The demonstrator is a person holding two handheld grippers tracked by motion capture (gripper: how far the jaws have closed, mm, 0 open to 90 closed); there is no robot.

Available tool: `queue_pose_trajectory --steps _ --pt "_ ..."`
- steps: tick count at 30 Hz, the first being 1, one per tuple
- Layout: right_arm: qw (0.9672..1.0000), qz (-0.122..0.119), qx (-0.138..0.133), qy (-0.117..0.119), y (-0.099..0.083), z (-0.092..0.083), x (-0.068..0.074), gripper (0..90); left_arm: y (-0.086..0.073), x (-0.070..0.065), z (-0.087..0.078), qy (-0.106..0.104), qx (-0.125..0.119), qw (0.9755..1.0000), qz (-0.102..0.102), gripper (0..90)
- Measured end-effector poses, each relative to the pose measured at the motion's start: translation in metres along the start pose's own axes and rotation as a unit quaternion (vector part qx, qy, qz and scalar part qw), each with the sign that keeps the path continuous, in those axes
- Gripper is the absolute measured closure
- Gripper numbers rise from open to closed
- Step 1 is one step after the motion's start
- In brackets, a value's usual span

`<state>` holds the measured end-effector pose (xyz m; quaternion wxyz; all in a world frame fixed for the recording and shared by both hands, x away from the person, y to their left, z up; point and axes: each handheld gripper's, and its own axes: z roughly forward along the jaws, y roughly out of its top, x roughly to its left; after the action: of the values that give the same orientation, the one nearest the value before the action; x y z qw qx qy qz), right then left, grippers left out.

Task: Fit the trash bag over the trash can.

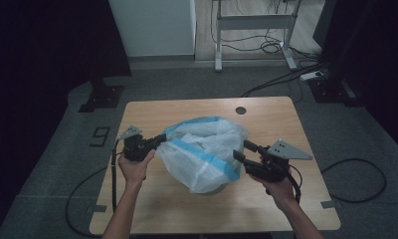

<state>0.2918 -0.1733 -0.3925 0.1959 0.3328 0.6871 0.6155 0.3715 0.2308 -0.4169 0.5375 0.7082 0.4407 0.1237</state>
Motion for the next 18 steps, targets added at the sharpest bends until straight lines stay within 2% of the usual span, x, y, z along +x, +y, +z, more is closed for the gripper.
queue_pose_trajectory --steps 3,7,13,18 --pt "0.9991 0.000 0.005 0.043 0.001 0.003 0.019 42.2 0.000 0.000 -0.002 0.000 -0.002 1.0000 0.000 89.7" --pt "0.9970 -0.001 0.021 0.074 -0.001 0.009 0.037 40.5 0.002 0.001 -0.007 0.000 -0.006 1.0000 -0.002 89.7" --pt "0.9951 -0.009 0.024 0.095 -0.008 0.009 0.055 40.0 0.002 0.002 -0.012 -0.003 -0.012 0.9999 -0.008 89.7" --pt "0.9953 -0.008 0.010 0.096 -0.003 0.002 0.057 40.6 0.002 0.001 -0.012 -0.004 -0.012 0.9999 -0.007 89.6"
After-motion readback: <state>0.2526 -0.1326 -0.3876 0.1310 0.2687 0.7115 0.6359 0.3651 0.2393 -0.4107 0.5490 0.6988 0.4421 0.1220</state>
